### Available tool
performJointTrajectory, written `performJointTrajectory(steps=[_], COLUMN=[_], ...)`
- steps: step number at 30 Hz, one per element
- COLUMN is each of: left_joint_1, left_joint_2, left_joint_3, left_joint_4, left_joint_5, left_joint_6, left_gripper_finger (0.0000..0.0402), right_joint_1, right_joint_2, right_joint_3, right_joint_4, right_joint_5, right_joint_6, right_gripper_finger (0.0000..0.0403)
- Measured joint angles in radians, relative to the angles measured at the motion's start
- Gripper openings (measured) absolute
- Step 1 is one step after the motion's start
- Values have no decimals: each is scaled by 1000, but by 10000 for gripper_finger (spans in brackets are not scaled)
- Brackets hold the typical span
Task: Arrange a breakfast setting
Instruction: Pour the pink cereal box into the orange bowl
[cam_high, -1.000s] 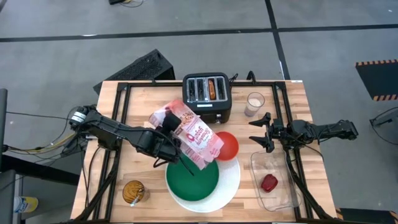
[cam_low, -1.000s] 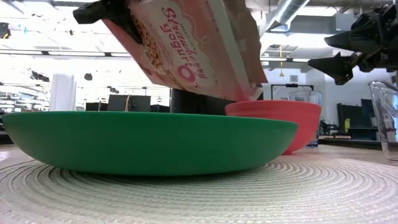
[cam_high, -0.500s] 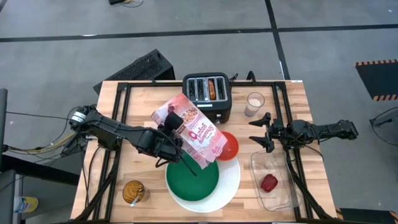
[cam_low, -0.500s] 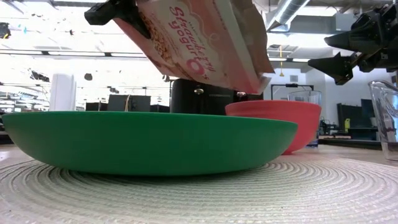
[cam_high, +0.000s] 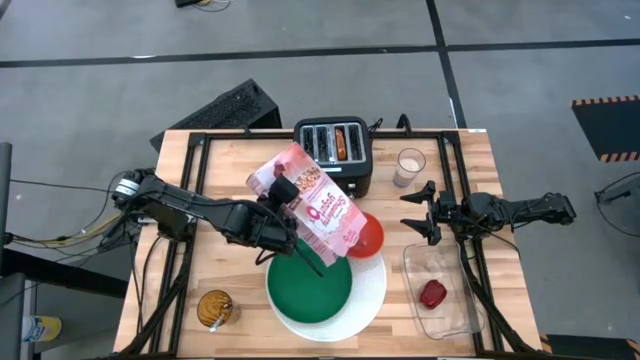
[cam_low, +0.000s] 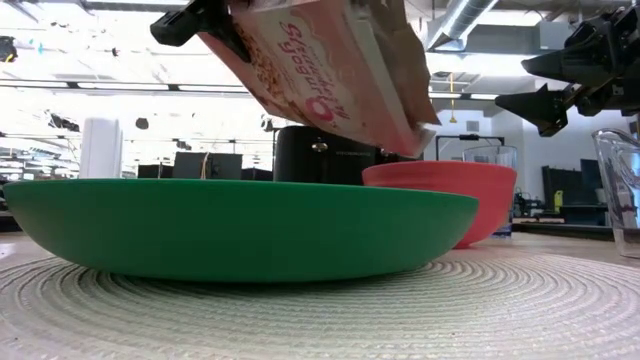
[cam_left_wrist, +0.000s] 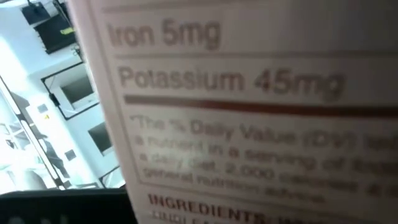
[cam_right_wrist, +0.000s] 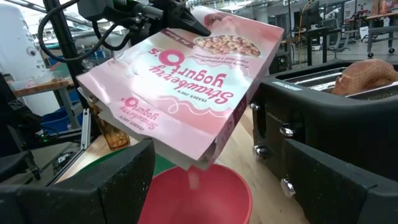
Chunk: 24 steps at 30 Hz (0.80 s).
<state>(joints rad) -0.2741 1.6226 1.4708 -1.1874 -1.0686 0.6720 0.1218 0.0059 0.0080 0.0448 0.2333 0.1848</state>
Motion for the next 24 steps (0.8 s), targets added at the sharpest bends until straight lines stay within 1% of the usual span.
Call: performJointTrajectory(steps=[7, 24], left_joint_1=[0, -5], left_joint_2=[0, 0], left_joint_3=[0, 0], left_joint_4=[2, 14], left_joint_5=[-44, -56], left_joint_6=[32, 79], left_gripper_finger=[126, 126], right_joint_1=[0, 0], right_joint_2=[0, 0], right_joint_3=[0, 0], right_joint_4=[0, 0], right_joint_5=[0, 0], right_joint_6=[0, 0], right_gripper_finger=[371, 371])
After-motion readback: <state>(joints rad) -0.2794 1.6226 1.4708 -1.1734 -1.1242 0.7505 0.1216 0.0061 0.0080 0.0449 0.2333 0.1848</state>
